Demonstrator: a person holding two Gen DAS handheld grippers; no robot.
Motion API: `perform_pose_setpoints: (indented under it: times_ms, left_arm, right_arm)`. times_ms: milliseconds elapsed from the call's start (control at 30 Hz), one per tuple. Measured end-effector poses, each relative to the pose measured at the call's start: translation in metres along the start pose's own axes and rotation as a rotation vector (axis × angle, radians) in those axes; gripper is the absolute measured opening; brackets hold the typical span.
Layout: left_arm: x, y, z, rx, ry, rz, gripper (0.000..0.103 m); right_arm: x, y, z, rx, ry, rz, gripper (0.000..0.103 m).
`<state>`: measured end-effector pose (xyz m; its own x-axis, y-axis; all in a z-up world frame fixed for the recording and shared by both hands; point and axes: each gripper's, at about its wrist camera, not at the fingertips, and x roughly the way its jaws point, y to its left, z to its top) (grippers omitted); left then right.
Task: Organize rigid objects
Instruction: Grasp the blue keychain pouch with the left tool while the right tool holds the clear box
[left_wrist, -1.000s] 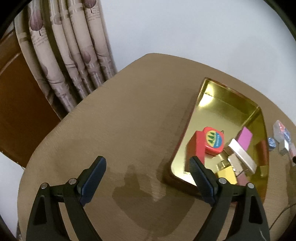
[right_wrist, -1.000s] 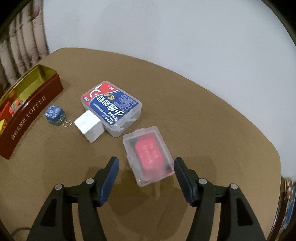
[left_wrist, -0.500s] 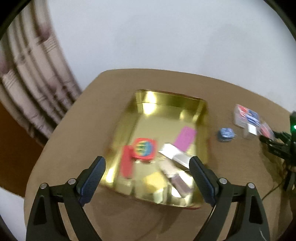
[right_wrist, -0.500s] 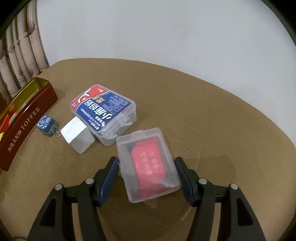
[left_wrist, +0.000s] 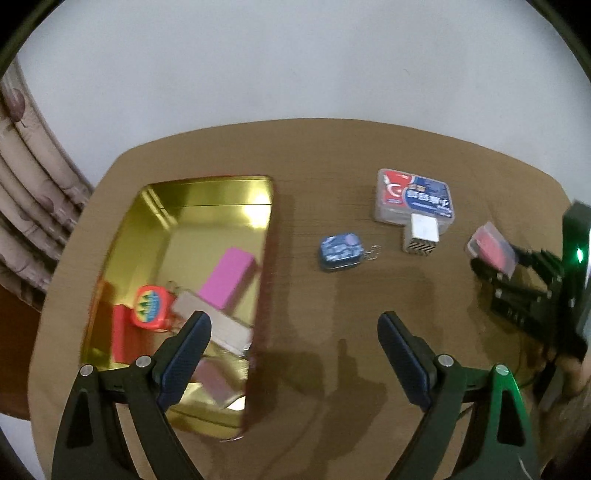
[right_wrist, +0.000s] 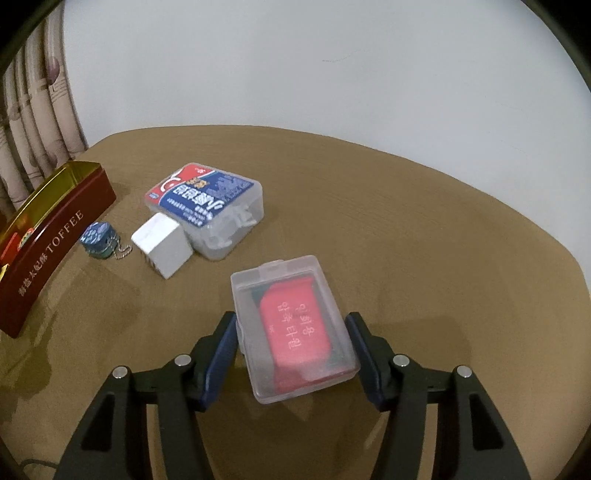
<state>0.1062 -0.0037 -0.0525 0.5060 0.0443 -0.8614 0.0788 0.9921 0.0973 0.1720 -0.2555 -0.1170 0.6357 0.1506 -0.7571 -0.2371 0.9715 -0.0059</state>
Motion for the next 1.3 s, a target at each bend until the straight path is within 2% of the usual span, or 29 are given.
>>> perform_pose_setpoints:
  times_ms: [267, 367, 500, 567, 767, 900, 1000, 1233, 1300]
  left_arm:
    - [0.03, -0.02, 0.012, -0.095, 0.082, -0.024, 0.09]
    - [0.035, -0.021, 0.022, -0.108, 0.088, -0.001, 0.09]
    - [0.042, -0.019, 0.037, -0.157, 0.114, -0.024, 0.089]
    - [0.047, -0.019, 0.045, -0.186, 0.131, -0.069, 0.087]
    - [0.065, -0.022, 0.063, -0.206, 0.192, -0.074, 0.079]
    - [0.075, -0.022, 0.064, -0.206, 0.216, -0.056, 0.075]
    - [0.086, -0.019, 0.071, -0.217, 0.243, -0.076, 0.07]
    - [0.1, -0.019, 0.071, -0.214, 0.261, -0.07, 0.066]
    - [0.103, -0.018, 0.072, -0.214, 0.263, -0.069, 0.059]
  right_arm:
    - [-0.025, -0.002, -0.034, 0.032, 0.004, -0.047, 0.06]
    - [-0.028, -0.004, -0.041, 0.039, -0.002, -0.056, 0.06]
    - [-0.025, -0.001, -0.034, 0.042, 0.0, -0.057, 0.061]
    - [-0.024, -0.001, -0.032, 0.044, 0.0, -0.054, 0.061]
    - [-0.026, -0.005, -0.029, 0.045, 0.0, -0.05, 0.061]
    - [-0.025, -0.006, -0.029, 0.046, -0.001, -0.049, 0.061]
    - [-0.032, -0.01, -0.031, 0.048, -0.001, -0.047, 0.061]
    - [-0.032, -0.009, -0.031, 0.05, -0.001, -0.048, 0.061]
    - [-0.032, -0.009, -0.031, 0.051, -0.001, -0.048, 0.061]
